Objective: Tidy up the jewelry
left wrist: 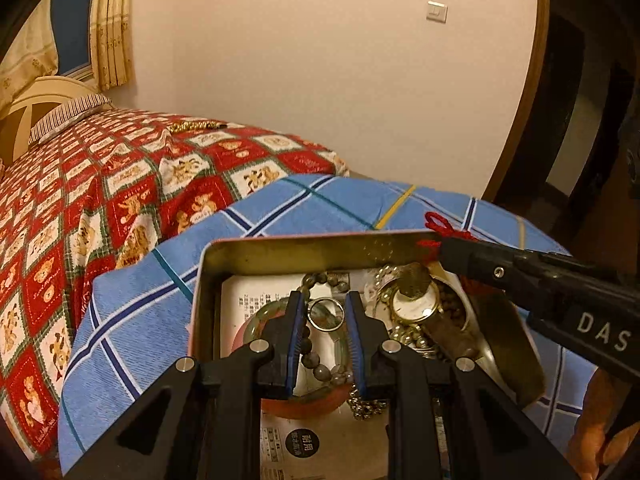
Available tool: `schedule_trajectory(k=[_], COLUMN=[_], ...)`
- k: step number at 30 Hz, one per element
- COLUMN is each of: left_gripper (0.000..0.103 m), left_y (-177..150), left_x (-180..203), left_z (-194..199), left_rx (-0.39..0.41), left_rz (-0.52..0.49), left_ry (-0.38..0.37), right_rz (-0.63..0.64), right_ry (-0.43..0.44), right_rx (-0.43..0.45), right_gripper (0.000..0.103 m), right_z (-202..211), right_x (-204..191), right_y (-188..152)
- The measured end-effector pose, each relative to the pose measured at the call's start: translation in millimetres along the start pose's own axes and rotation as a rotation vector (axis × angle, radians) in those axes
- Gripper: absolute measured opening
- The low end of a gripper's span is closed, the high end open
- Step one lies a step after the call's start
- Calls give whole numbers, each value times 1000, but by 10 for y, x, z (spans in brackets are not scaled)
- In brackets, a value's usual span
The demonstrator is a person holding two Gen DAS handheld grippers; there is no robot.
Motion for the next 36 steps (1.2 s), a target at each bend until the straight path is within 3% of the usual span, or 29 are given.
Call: schedule_trajectory(k=[7,16,18,20,22,24,29,32,36], left_gripper=[21,21,22,25,41,61,69,70,70], left_y=[-84,-110,-111,-106,-97,-93,-93,-111,-151], left_x=[-11,16,14,15,21,36,73,75,110], left_z=[-153,-162,-145,-126,-85,-18,191,279,404], left_rx=[-38,-28,-44,-63,-69,-60,-22,-26,-24], left_rz=[-1,-42,-37,-31,-31,-23,-16,-8,-4], left_ry=[23,91,104,111,120,116,166,176,189], right_rz=[-16,11,10,-1,9,28,21,-17,-77], right_ry=[-56,-79,-84,-83,-100,-129,-181,-191,-189], right_rx=[-73,-86,-84,-69,-18,28,58,68,65], right_gripper=[8,13,20,47,66,69,72,78,78], right_z=[-174,-109,-61,42,178,339,513,594,676], right_x=[137,146,133,118,67,29,-1,17,71], right_y=[-146,-228,-234,-225,-189,-175,-212,-284,-366])
Point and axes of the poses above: each gripper's, at about its wrist camera, not at the fingertips, and z roughly against the way its jaws point, x to its right, y to its top, the point moved 5 cm from there along -z, roughly the way its jaws point, and after that the axes turned 7 degrees about y, right-handed, at the moved point
